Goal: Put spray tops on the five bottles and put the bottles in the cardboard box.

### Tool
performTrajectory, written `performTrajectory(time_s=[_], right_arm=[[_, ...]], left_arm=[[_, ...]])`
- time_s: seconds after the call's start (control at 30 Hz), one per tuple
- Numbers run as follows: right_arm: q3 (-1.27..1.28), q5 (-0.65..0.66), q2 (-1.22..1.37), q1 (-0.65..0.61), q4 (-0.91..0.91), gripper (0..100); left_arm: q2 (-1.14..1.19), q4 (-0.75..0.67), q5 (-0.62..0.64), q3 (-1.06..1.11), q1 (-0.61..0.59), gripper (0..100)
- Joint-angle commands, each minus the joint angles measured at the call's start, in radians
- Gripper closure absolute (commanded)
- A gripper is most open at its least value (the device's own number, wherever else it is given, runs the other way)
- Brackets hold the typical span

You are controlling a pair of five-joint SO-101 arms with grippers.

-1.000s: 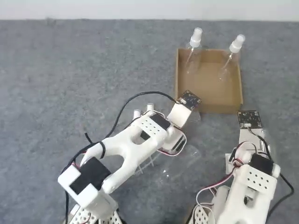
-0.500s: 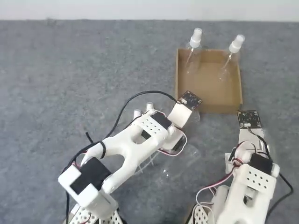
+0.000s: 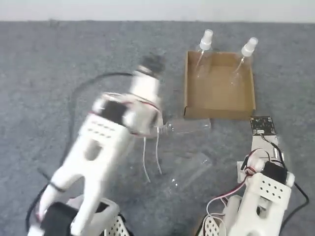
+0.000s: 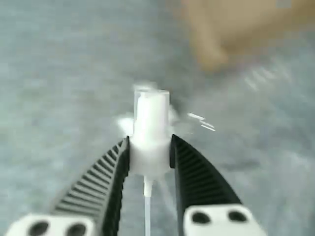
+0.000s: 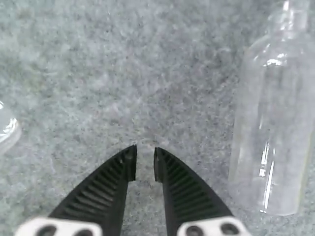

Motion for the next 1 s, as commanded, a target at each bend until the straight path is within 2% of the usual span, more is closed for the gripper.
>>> performTrajectory(time_s=[0.0,0.13,0.3,0.67,0.83,0.97], right_arm=[[-0.006,-0.012,-0.024,0.012,-0.012,98.1],[-0.006,-0.012,-0.024,0.012,-0.012,98.1],[-0.009,-0.012,-0.024,0.012,-0.013,98.1],[-0.008,0.021,-0.035,0.012,-0.047,98.0],[-0.017,0.075,-0.035,0.007,-0.053,98.0],[-0.104,0.078,-0.025,0.012,0.012,94.6]], left_arm=[[-0.043,-0.035,-0.021,-0.033,-0.212,94],[0.054,-0.186,-0.017,0.081,-0.256,94],[0.209,-0.307,0.048,0.143,-0.236,94],[0.279,-0.293,0.048,0.162,-0.198,93],[0.284,-0.290,0.046,0.173,-0.150,83],[0.281,-0.287,0.046,0.173,-0.147,82]])
